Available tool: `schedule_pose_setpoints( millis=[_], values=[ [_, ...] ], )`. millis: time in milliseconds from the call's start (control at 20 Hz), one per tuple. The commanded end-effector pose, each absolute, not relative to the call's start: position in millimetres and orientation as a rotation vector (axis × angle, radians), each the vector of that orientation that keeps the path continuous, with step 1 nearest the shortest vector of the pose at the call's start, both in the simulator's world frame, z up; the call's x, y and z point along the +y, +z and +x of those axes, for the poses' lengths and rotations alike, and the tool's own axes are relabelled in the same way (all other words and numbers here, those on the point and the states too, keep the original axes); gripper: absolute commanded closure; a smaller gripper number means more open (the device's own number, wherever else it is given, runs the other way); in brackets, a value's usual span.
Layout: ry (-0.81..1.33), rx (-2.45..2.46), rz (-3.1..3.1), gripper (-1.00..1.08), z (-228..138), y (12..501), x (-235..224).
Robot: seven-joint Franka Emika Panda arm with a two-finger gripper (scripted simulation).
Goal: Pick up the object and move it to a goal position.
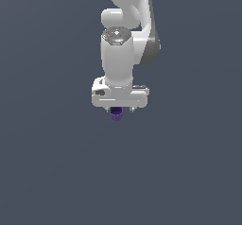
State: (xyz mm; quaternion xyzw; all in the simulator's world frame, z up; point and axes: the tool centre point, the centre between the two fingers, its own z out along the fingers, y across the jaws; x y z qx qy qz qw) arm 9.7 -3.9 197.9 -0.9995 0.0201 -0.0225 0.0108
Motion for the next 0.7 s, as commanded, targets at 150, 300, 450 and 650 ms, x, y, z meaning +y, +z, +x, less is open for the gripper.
schedule_pose_setpoints(
  millis=[150,300,450,650],
  values=[
    [-0.075,0.08,-3.121,-0.2,10,199,-10],
    [-0.085,0.115,-3.124,-0.2,11,202,-22],
    [-0.086,0.118,-3.124,-0.2,11,203,-24],
    [-0.082,0.127,-3.129,-0.2,9,200,-23]
  ],
)
